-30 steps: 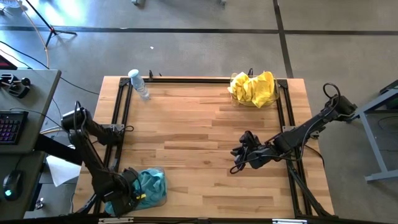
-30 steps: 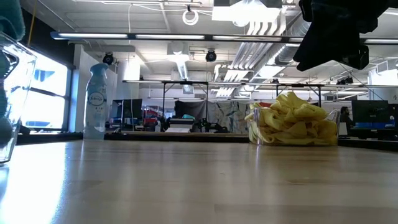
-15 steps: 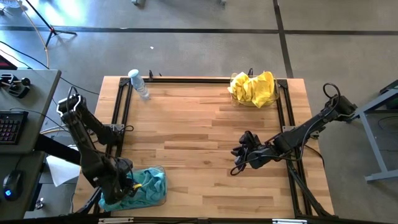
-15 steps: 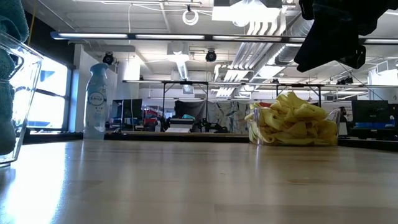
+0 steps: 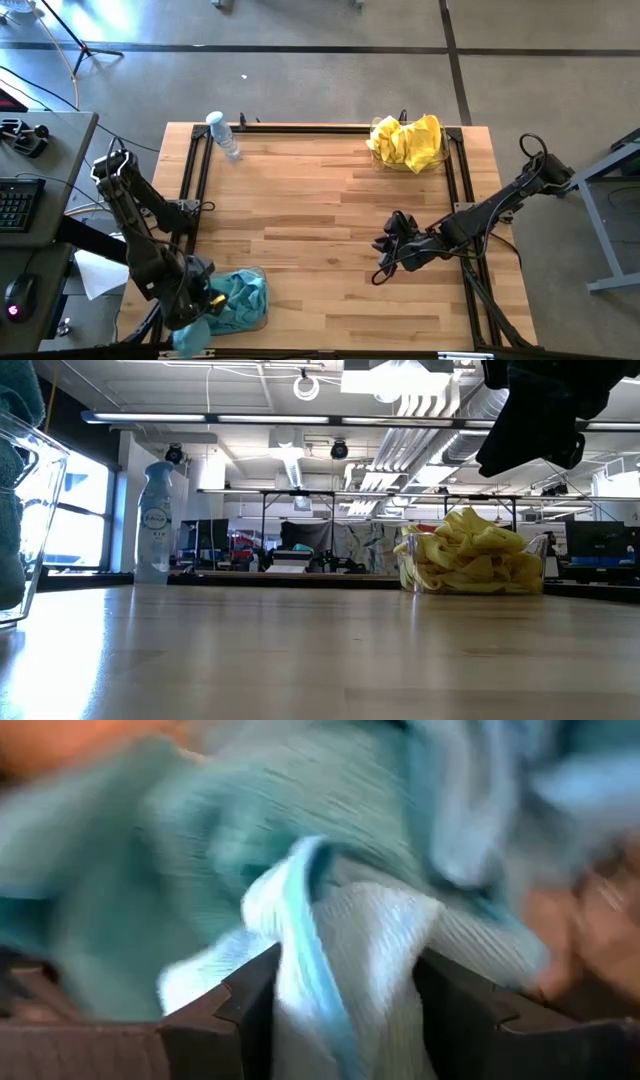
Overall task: Sort microfiber towel by color & place in baskets
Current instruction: Put the blue microfiber towel into the bottom transparent bin
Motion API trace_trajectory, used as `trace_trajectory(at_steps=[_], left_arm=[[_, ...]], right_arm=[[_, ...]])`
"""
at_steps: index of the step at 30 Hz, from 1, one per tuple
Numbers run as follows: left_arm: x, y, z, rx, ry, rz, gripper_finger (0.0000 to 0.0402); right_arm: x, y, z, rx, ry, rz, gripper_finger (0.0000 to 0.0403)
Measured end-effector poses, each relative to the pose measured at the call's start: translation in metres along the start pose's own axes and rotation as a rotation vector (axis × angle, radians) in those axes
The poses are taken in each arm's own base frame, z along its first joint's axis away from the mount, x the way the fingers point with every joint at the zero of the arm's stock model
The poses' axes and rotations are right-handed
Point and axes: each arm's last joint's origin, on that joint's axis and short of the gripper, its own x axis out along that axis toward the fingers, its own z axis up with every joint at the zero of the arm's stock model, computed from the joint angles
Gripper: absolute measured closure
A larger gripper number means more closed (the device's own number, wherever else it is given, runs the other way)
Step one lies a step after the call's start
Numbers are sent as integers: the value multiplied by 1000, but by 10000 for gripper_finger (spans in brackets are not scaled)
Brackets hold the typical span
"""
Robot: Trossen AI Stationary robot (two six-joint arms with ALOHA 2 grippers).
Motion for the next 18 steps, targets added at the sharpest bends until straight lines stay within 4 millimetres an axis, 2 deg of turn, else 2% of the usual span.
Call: trace_trajectory(at_steps=[2,8,18], left_arm=[[0,-5,-1,42,22,-28,216],[-2,10,6,24,43,187,216],[-23,19,17,46,45,146,216]], right_arm=[[0,0,0,-1,10,3,325],[0,-1,-1,-4,14,0,325],[0,0,-1,-2,23,8,325]])
